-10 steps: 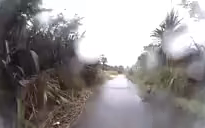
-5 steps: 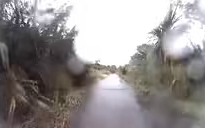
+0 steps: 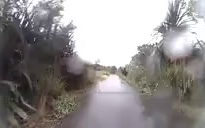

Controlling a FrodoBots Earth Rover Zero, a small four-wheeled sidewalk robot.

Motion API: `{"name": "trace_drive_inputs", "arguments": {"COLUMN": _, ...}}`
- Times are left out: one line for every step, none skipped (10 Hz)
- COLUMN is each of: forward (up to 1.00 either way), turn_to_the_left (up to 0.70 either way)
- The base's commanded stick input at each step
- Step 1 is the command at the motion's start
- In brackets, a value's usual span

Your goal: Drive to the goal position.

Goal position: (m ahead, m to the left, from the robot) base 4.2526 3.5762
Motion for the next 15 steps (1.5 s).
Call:
{"name": "trace_drive_inputs", "arguments": {"forward": 0.85, "turn_to_the_left": 0.00}}
{"name": "trace_drive_inputs", "arguments": {"forward": 0.85, "turn_to_the_left": 0.00}}
{"name": "trace_drive_inputs", "arguments": {"forward": 0.85, "turn_to_the_left": 0.00}}
{"name": "trace_drive_inputs", "arguments": {"forward": 0.85, "turn_to_the_left": 0.00}}
{"name": "trace_drive_inputs", "arguments": {"forward": 0.85, "turn_to_the_left": 0.00}}
{"name": "trace_drive_inputs", "arguments": {"forward": 0.85, "turn_to_the_left": 0.00}}
{"name": "trace_drive_inputs", "arguments": {"forward": 0.85, "turn_to_the_left": 0.00}}
{"name": "trace_drive_inputs", "arguments": {"forward": 0.85, "turn_to_the_left": 0.00}}
{"name": "trace_drive_inputs", "arguments": {"forward": 0.85, "turn_to_the_left": 0.00}}
{"name": "trace_drive_inputs", "arguments": {"forward": 0.85, "turn_to_the_left": 0.00}}
{"name": "trace_drive_inputs", "arguments": {"forward": 0.85, "turn_to_the_left": 0.00}}
{"name": "trace_drive_inputs", "arguments": {"forward": 0.85, "turn_to_the_left": 0.00}}
{"name": "trace_drive_inputs", "arguments": {"forward": 0.85, "turn_to_the_left": 0.00}}
{"name": "trace_drive_inputs", "arguments": {"forward": 0.85, "turn_to_the_left": 0.00}}
{"name": "trace_drive_inputs", "arguments": {"forward": 0.85, "turn_to_the_left": 0.00}}
